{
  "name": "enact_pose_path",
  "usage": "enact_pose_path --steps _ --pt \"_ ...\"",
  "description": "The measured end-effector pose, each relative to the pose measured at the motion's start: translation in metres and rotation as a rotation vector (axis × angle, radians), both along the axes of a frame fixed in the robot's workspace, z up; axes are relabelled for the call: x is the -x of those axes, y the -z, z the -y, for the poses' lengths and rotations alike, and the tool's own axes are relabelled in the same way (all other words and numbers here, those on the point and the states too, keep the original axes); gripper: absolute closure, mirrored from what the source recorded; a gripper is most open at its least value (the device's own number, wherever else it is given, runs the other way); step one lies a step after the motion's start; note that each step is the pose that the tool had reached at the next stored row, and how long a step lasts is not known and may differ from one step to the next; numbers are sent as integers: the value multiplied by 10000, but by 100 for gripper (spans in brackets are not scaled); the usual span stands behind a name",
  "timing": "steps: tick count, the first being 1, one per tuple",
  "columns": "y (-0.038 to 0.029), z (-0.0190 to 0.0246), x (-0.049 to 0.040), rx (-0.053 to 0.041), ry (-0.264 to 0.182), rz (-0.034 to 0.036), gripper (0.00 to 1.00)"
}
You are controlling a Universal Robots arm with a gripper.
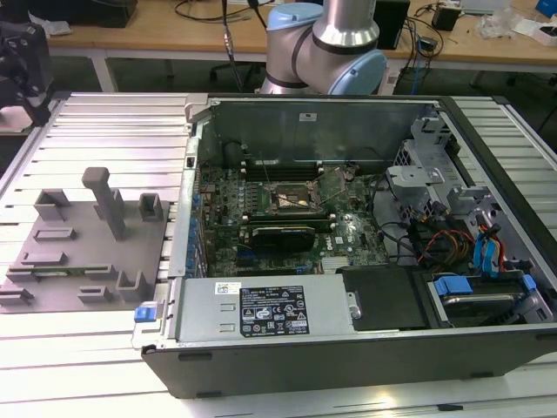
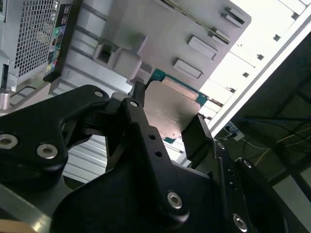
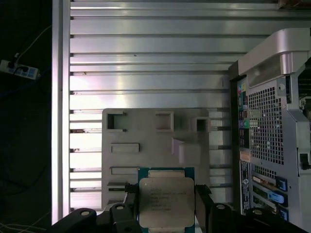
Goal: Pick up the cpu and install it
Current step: 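Pick up the cpu and move it towards the insertion slot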
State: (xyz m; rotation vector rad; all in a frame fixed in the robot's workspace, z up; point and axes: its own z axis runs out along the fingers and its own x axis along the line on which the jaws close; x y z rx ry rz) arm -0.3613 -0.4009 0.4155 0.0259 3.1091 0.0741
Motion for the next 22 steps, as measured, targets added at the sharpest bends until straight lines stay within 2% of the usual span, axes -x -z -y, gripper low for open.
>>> enact_pose_path --steps 5,17,22 --pt "0 0 -149 0 -1 0 45" --pt "0 0 -417 1 0 0 45" --pt "0 0 -597 0 0 -1 45"
